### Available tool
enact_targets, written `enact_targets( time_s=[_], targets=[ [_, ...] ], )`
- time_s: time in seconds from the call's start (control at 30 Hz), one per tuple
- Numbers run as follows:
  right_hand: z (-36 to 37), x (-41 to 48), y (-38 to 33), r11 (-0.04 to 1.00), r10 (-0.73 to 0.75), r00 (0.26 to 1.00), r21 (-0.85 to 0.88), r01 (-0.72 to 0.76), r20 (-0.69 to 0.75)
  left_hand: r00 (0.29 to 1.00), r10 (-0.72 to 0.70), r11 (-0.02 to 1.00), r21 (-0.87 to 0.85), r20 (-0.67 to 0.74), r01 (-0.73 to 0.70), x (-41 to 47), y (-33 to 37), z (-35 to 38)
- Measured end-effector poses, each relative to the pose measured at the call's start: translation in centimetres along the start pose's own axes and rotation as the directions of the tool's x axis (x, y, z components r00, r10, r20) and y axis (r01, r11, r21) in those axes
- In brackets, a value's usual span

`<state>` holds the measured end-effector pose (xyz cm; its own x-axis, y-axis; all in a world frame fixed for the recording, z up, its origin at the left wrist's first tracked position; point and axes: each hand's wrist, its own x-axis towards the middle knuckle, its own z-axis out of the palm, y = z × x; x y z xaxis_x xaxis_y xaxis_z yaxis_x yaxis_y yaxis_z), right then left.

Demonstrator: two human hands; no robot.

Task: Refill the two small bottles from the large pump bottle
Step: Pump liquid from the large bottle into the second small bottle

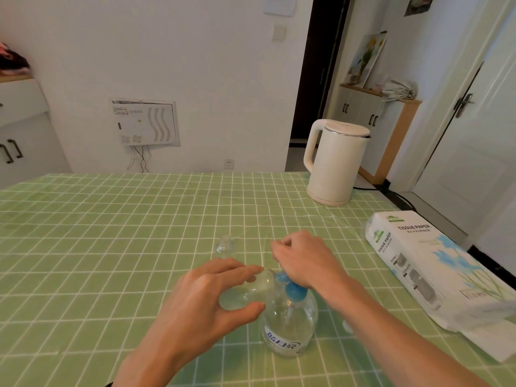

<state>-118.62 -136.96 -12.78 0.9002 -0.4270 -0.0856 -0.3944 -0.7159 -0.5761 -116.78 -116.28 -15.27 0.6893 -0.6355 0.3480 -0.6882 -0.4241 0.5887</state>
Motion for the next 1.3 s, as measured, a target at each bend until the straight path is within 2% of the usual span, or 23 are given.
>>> enact_targets(
  time_s=[0.13, 0.33, 0.7, 0.93, 1.13, 1.3],
  targets=[
    [-0.2, 0.1, -0.4, 0.999, -0.037, 0.999, -0.032, 0.036, -0.029, 1.0, 0.005, 1.0, -0.004, -0.006, -0.005, 0.0, 0.1, -0.2],
    [0.2, 0.1, 0.1, 0.997, 0.006, 0.998, 0.082, -0.001, -0.065, 1.0, 0.009, 1.0, -0.013, -0.021, -0.01, 0.1, -0.1, 0.1],
    [-0.2, 0.0, -0.4, 1.0, -0.029, 0.999, -0.01, 0.029, -0.041, 1.0, -0.003, 1.0, -0.004, -0.004, 0.003, -0.1, 0.2, -0.1],
    [0.2, 0.0, 0.2, 0.995, 0.007, 0.999, 0.097, -0.002, -0.048, 1.0, 0.004, 1.0, -0.021, -0.011, -0.005, 0.1, 0.1, -0.1],
    [-0.3, -0.2, -0.2, 0.997, -0.048, 0.999, 0.055, 0.049, -0.024, 1.0, 0.008, 0.999, -0.044, -0.019, -0.009, 0.1, 0.2, -0.2],
    [-2.1, 0.1, -1.0, 0.985, -0.097, 0.992, 0.134, 0.108, -0.085, 1.0, 0.003, 0.994, -0.106, -0.014, -0.005, 0.1, 0.5, -0.4]
  ],
)
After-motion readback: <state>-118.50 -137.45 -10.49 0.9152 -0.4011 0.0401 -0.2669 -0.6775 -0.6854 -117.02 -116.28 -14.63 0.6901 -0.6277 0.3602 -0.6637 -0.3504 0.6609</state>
